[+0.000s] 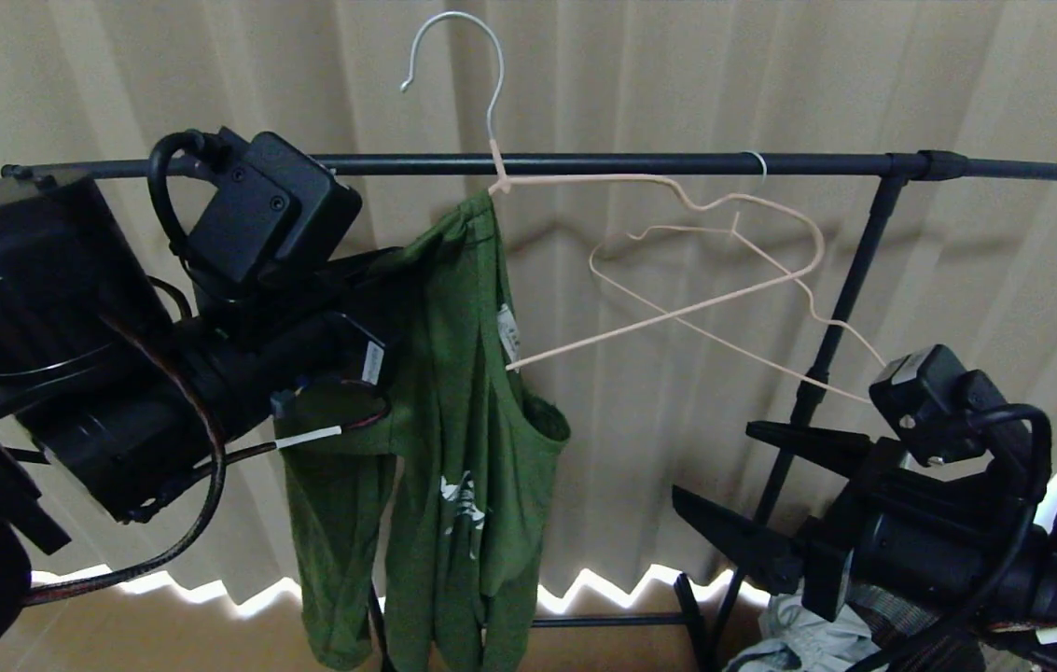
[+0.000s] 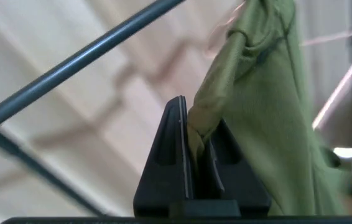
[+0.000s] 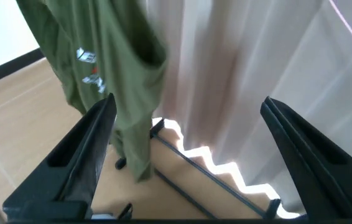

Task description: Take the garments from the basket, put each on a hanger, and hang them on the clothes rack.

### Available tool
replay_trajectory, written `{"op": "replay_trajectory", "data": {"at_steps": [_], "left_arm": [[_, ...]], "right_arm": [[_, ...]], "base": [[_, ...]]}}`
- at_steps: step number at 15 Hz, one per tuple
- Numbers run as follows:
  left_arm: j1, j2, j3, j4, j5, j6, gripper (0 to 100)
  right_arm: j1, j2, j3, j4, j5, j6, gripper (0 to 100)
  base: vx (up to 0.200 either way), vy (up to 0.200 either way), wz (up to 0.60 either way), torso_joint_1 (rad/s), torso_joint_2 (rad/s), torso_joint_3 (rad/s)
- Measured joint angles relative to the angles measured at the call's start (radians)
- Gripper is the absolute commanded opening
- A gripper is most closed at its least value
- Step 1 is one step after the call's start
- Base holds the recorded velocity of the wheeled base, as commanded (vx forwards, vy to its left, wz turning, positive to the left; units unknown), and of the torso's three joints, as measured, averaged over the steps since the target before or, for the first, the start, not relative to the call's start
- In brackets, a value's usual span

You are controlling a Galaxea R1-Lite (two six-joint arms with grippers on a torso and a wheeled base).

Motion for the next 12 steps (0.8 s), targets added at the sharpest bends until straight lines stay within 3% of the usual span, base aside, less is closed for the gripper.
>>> {"op": "replay_trajectory", "data": {"at_steps": [2, 8, 12], "left_arm": [[-0.034, 0.002, -0.005, -0.02, -0.002, -0.034, 0], [-0.052, -0.012, -0.002, -0.02, -0.069, -0.036, 0], [-0.077, -0.024, -0.001, -0.02, -0.069, -0.037, 0]], "right_arm": [[0.0, 0.045, 0.006, -0.067, 0.0, 0.002, 100], [-0.001, 0.2, -0.06, -0.265, -0.039, 0.046, 100], [-0.01, 0.281, -0.103, -0.289, -0.043, 0.05, 100]], "base": [[0.0, 0.0, 0.0, 0.0, 0.0, 0.0], [0.0, 0.0, 0.0, 0.0, 0.0, 0.0], [0.0, 0.0, 0.0, 0.0, 0.0, 0.0]]}}
